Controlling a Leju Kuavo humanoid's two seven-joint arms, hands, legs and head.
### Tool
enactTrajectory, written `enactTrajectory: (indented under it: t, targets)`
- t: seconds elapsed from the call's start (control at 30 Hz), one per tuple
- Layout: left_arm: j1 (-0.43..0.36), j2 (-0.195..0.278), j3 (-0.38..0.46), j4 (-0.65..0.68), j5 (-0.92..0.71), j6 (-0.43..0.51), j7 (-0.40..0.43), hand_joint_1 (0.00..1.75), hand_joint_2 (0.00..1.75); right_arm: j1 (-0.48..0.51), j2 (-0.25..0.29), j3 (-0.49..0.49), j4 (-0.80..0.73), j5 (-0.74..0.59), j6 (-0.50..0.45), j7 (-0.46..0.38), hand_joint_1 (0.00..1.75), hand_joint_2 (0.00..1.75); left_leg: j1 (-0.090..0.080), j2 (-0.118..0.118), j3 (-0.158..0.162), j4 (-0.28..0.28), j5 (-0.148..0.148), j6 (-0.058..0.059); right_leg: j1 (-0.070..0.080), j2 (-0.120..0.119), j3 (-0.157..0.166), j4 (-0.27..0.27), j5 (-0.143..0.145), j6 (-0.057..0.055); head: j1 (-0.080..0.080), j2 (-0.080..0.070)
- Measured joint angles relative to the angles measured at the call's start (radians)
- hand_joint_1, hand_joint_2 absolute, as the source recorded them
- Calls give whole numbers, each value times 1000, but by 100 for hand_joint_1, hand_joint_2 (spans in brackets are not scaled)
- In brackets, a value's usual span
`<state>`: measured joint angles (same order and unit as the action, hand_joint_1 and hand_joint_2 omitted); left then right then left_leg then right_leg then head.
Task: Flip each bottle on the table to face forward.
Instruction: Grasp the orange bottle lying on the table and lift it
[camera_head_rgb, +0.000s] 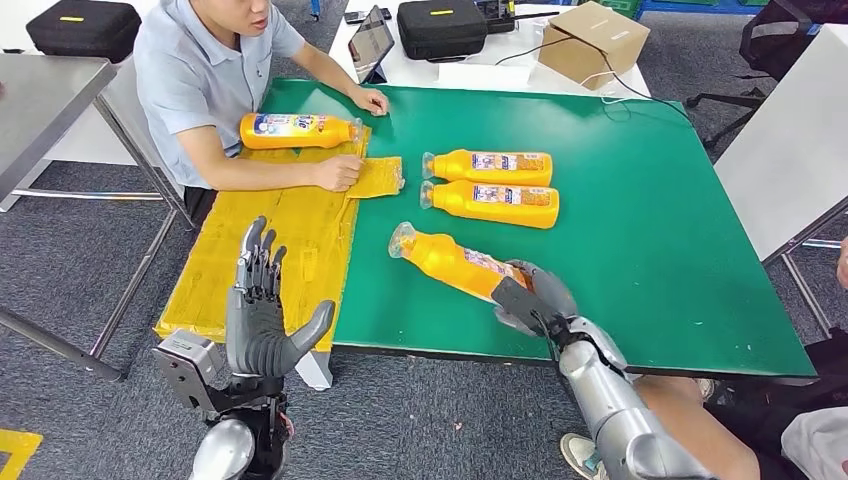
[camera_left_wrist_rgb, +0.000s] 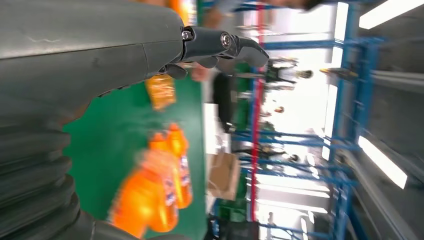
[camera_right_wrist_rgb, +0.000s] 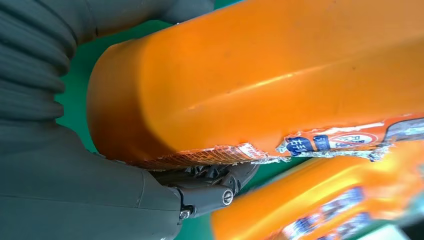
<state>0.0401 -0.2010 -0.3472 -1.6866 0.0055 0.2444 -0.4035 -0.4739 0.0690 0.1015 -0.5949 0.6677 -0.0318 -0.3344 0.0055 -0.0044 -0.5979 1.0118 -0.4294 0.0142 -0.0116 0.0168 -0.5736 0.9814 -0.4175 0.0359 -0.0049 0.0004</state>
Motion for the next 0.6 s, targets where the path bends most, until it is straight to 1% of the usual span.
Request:
enactTrajectory:
  t: [0.03,0.1,0.17,0.23,0.3,0.4,0.5,0.6]
  targets:
    - [9,-7,7,9,17,-2,8,0,175,42,12,-3,-53,-63,9,-31,175,175,0,0,-1,0,0,0,0,0,0,0,0,0,0,0]
    - [28,-22,18,29,59,-13,24,0,175,136,40,-3,-185,-170,5,-61,175,175,0,-1,-5,0,1,0,0,-1,-2,1,0,0,0,0]
    - [47,-31,24,49,92,-29,32,0,175,222,66,6,-321,-245,-20,-66,175,175,0,-2,-10,0,2,1,0,-1,-7,1,0,0,0,0]
    - [60,-34,26,69,111,-42,33,0,175,278,84,17,-435,-291,-53,-68,175,175,0,-2,-14,0,2,1,0,-1,-11,1,0,0,0,0]
    - [66,-34,27,90,120,-49,31,0,175,312,94,29,-533,-314,-75,-67,175,175,0,-1,-15,0,2,1,0,-1,-13,1,0,0,0,0]
    - [74,-34,27,110,126,-59,23,0,175,353,102,45,-641,-324,-101,-82,175,175,0,-1,-17,0,2,1,-2,-1,-15,1,0,0,0,0]
    - [81,-33,18,116,111,-97,-15,0,175,380,107,67,-711,-330,-123,-103,175,175,0,-2,-20,0,2,1,-2,-1,-17,1,0,0,0,0]
    - [84,-29,-6,111,79,-147,-61,0,175,391,112,104,-745,-328,-112,-100,175,175,0,-1,-20,0,2,2,-2,-1,-17,1,0,0,0,0]
